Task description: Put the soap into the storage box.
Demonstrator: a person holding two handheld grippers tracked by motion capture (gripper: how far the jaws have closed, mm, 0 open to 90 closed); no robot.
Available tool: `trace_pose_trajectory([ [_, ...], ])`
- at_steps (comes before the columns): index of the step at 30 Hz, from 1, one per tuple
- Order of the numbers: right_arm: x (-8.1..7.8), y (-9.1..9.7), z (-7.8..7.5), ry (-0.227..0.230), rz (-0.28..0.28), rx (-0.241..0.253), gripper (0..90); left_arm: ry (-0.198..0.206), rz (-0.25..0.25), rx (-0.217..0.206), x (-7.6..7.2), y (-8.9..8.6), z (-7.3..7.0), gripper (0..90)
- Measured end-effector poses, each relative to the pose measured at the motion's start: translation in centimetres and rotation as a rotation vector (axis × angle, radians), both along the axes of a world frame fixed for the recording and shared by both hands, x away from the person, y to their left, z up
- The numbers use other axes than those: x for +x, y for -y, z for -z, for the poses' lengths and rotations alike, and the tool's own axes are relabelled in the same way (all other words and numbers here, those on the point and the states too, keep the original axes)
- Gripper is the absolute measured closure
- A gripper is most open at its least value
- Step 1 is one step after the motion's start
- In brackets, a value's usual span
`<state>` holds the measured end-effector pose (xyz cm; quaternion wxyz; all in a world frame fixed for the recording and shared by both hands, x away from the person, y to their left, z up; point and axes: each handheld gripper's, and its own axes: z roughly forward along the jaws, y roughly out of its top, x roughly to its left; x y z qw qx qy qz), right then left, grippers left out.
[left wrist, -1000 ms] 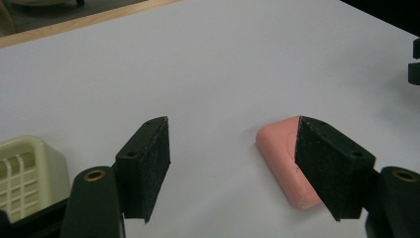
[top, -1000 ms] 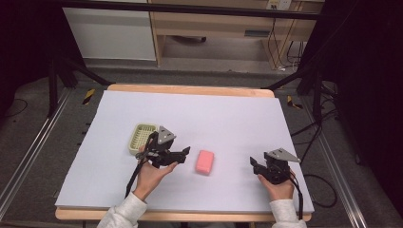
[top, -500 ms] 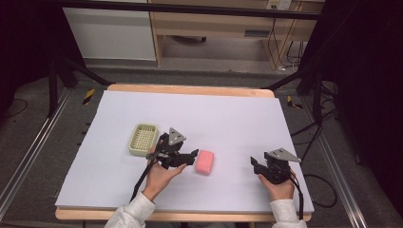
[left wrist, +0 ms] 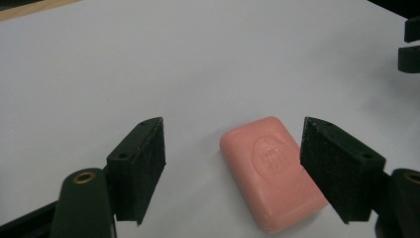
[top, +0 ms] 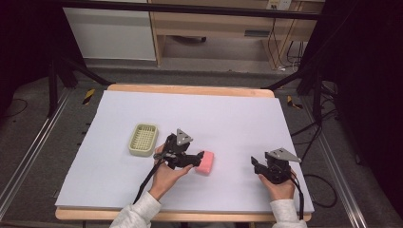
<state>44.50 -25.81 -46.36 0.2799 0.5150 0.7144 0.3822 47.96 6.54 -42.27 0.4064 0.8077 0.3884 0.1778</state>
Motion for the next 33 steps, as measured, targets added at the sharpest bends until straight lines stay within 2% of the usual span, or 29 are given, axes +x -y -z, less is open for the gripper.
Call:
trace_pose_trajectory([
  [12, 0.0, 0.0, 0.0, -0.006, -0.001, -0.001, 39.9, -0.021, 0.006, 0.032, 0.3, 1.5, 0.9, 21.9],
  [18, 0.0, 0.1, 0.0, -0.006, -0.003, 0.001, 40.0, -0.029, 0.003, 0.032, 0.5, 2.2, 1.3, 21.8],
  [22, 0.0, 0.1, 0.0, -0.005, -0.002, 0.004, 40.2, -0.036, 0.005, 0.055, 0.6, 2.5, 1.5, 21.2],
  [33, 0.1, 0.1, 0.0, -0.008, -0.006, 0.002, 40.8, -0.065, 0.006, 0.063, 0.8, 3.1, 2.2, 20.2],
])
